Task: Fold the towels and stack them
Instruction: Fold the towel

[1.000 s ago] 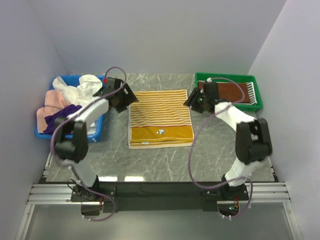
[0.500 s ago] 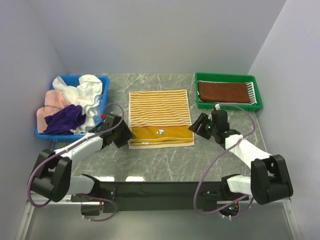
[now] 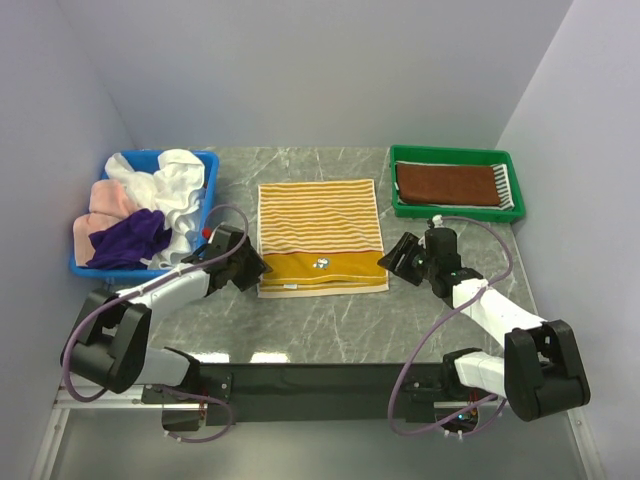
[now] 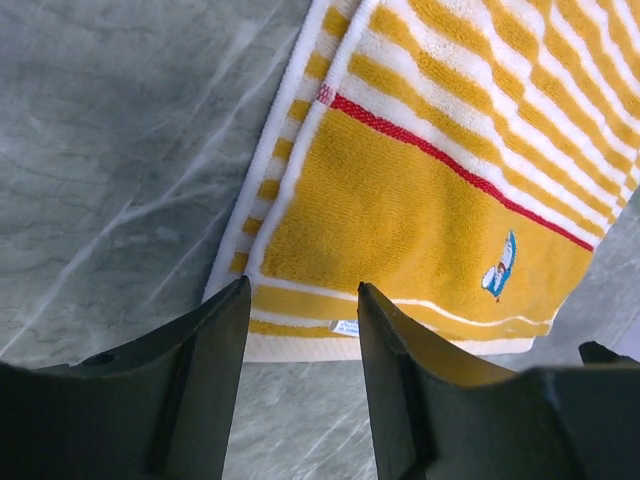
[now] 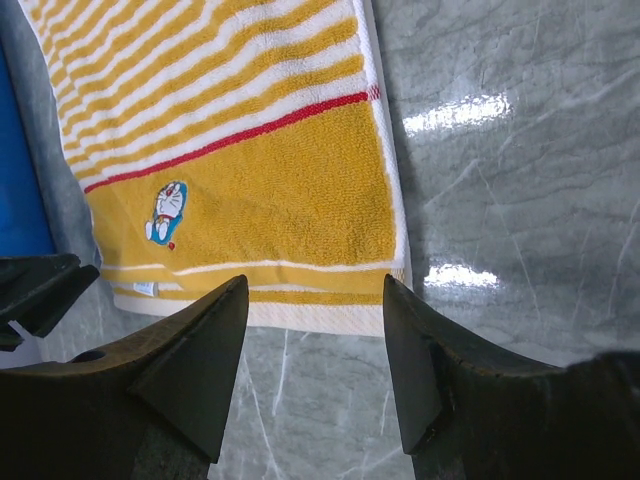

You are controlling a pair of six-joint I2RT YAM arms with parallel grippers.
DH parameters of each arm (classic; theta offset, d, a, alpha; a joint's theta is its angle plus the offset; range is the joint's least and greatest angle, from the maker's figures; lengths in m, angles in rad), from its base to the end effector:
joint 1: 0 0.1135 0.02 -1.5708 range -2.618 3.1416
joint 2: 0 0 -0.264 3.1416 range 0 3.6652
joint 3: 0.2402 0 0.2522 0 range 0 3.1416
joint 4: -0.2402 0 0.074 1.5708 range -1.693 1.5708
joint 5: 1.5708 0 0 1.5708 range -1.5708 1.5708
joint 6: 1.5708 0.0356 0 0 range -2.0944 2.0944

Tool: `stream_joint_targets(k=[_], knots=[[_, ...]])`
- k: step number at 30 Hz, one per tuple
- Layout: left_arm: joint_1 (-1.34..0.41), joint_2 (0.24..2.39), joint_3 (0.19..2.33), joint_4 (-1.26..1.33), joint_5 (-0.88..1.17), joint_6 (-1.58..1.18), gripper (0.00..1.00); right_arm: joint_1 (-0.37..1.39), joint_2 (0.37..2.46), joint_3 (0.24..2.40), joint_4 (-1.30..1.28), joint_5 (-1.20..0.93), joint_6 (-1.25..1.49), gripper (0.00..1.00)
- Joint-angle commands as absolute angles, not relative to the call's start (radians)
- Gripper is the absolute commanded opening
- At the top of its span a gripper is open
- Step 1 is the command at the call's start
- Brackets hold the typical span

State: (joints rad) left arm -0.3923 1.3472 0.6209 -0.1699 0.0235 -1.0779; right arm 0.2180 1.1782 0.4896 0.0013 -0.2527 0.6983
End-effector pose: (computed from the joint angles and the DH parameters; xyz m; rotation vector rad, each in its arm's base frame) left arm 0.2334 -0.0975 0.1675 -0.8589 2.4383 -0.6306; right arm 0.2227 0.0585 0.1793 0.4210 2.3118 0.7578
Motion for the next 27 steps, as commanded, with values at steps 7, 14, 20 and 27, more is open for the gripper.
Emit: stream_joint_targets(k=[7, 14, 20, 27], knots=[[-0.405, 1.379, 0.667, -0.192, -0.032, -1.072, 0.53, 0.224, 1.166, 0.491, 0.043, -0.248, 0.706, 0.63], [-0.42, 1.414, 0.679, -0.183, -0.02, -1.068, 0.51, 0.224, 1.155, 0.489, 0.04, -0.235, 0.699, 0.63], [-0.442, 1.39, 0.71, -0.21, -0.034, -1.06, 0.48, 0.224, 1.155, 0.482, 0.044, -0.236, 0.7, 0.63], [-0.445, 1.373, 0.724, -0.209, -0.037, -1.052, 0.46, 0.225, 1.161, 0.482, 0.051, -0.241, 0.699, 0.63]])
